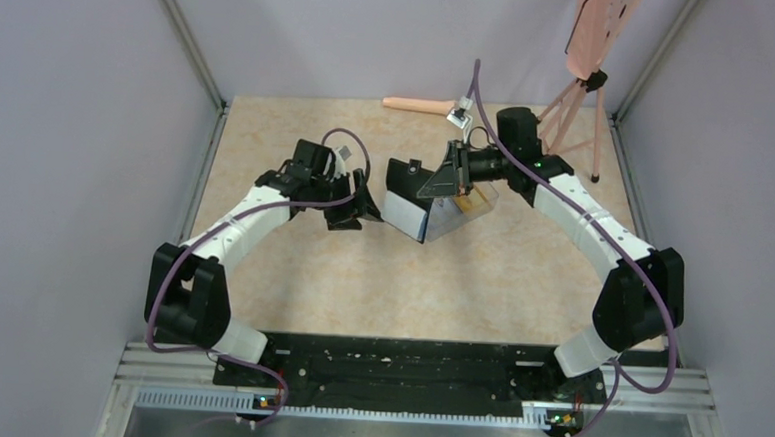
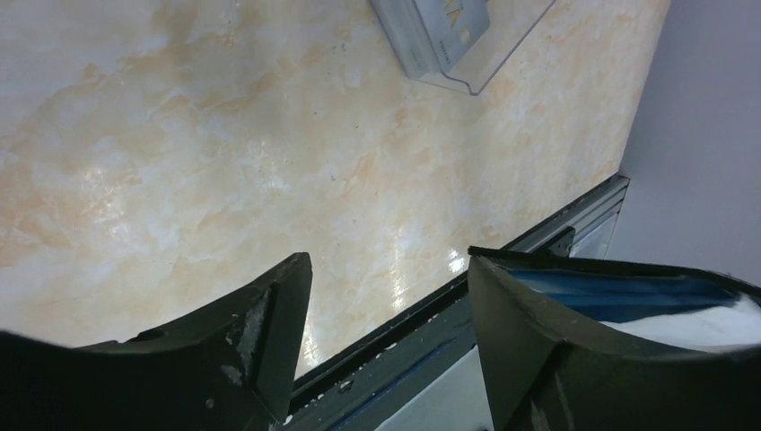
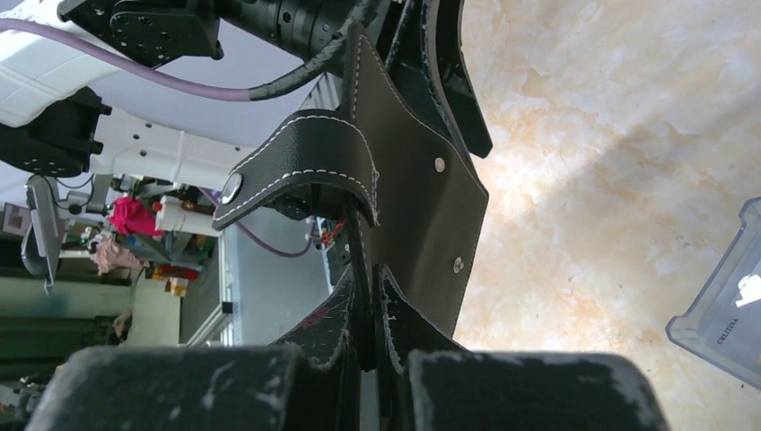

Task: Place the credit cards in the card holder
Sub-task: Open the card holder at the center of the board.

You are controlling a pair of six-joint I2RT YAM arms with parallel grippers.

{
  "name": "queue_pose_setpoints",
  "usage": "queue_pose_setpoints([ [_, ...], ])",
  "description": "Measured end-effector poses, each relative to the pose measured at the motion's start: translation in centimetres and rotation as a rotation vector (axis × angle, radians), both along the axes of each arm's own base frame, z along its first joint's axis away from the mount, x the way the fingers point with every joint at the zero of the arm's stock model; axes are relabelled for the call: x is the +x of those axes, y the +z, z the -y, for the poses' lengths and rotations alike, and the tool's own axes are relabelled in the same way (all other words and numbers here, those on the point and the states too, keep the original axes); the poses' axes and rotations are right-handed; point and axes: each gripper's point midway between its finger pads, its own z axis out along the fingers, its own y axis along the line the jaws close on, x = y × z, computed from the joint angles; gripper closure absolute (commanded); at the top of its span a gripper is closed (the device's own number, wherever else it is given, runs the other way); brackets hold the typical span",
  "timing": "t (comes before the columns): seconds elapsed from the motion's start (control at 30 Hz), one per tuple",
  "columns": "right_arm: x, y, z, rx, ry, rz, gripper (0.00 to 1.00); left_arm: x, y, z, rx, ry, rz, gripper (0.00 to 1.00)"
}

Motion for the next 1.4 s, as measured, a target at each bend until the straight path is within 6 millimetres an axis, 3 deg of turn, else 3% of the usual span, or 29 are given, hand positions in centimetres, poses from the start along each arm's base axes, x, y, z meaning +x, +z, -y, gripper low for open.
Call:
queue_pose_setpoints([
  [0.13, -0.1, -0.3, 0.0, -0.004, 0.0, -0.006, 1.0, 0.2, 1.3, 0.5, -0.039, -0.017, 0.037, 0.38],
  [0.5, -0.5, -1.0, 0.3, -0.023, 0.007, -0.023, 1.0, 0.3, 5.5, 1.1, -0.107, -0.057, 0.167, 0.36],
  [1.17, -0.8, -1.2, 0.3, -0.024, 0.026, -0.031, 1.0, 0.0, 7.3, 1.1, -0.125, -0.113, 0.216, 0.31],
  [1.4, -1.2, -2.7, 0.4, -0.035, 0.039, -0.083, 1.0, -0.3, 8.2, 1.2, -0.156, -0.14, 0.233, 0.25],
])
